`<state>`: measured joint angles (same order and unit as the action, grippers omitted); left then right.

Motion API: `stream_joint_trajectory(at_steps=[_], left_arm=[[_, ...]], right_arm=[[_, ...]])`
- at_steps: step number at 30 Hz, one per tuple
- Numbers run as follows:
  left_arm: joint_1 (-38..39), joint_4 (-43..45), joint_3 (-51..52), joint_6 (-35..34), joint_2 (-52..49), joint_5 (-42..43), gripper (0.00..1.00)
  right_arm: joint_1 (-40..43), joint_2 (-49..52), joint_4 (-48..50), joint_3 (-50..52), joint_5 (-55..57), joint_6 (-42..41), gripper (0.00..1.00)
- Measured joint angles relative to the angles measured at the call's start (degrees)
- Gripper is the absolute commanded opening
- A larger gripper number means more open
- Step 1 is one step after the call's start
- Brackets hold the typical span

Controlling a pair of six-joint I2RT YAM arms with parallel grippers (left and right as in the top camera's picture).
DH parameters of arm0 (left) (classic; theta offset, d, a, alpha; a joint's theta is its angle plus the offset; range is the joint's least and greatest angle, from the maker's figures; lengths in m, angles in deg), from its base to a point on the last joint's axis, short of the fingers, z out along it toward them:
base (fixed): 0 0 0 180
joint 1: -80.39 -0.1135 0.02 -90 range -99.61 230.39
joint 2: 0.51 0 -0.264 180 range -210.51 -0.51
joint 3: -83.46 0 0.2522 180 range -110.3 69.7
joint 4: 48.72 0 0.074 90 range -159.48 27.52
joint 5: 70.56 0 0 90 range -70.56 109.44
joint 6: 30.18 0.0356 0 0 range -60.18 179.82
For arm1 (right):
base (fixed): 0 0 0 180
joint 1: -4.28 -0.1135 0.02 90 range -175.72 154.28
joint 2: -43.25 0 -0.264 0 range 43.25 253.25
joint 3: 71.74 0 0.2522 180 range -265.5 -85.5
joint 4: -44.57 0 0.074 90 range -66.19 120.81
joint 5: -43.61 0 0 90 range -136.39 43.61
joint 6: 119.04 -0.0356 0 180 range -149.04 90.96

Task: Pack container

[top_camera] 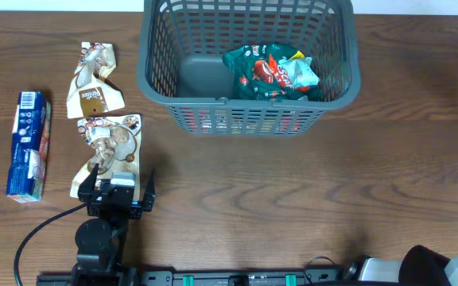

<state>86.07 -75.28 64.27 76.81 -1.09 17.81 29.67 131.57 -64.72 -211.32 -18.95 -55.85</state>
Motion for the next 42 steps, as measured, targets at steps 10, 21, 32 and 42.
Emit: stream_joint_trajectory(at_steps=[10, 21, 32, 42], left_arm=[[0.02, -0.02, 0.0, 0.02, 0.0, 0.0, 0.99], [0.0, 0.04, 0.0, 0.02, 0.0, 0.17, 0.99], [0.02, 2.86, -0.46, -9.9, -0.44, 2.25, 0.99], [0.0, -17.59, -30.18, -16.96, -22.73, -5.73, 0.99]], right_arm=[[0.0, 0.0, 0.0, 0.0, -0.04, 0.0, 0.99], [0.0, 0.0, 0.0, 0.0, -0.04, 0.0, 0.99], [0.0, 0.0, 0.0, 0.0, -0.04, 0.0, 0.99], [0.07, 0.0, -0.02, 0.02, -0.15, 0.0, 0.99]])
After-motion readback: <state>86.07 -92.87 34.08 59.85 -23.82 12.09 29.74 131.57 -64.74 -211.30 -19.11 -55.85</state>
